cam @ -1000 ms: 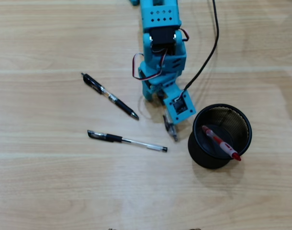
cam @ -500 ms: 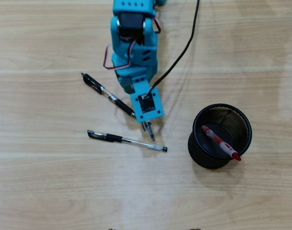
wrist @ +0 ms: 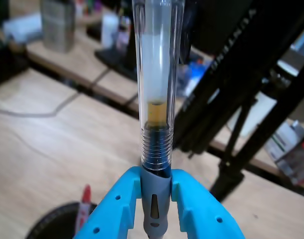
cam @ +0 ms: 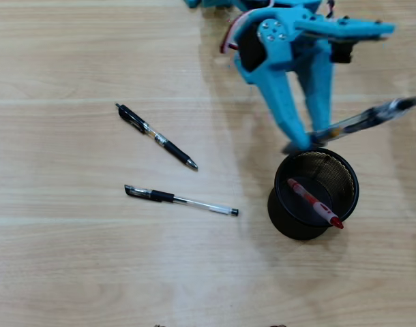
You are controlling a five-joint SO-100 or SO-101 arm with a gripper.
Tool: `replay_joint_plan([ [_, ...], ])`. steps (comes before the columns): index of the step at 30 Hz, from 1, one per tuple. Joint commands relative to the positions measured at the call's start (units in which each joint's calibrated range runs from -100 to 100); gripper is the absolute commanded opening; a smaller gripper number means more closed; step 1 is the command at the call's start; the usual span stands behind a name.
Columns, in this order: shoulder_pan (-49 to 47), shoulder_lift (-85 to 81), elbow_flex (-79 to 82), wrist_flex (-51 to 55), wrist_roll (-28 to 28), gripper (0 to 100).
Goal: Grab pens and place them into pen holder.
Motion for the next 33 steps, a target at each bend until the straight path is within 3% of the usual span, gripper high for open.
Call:
replay_joint_plan([
  [1,-2.44,-3.09,13.81,-15.81,-4.54,2],
  [8,-2.84,-3.09,34.18,-34.29,-7.93,2],
  [12,-2.52,-3.09,37.99,-35.58,-8.09,2],
  [17,-3.24,-3.18,39.34,-35.58,-7.52,10],
  [25,-4.37,-3.18,39.44,-41.08,-7.31,10],
  [30,-2.19,-9.18,38.98,-36.7,4.24,10],
  [33,1.52,-17.38,36.36,-10.31,13.24,10],
])
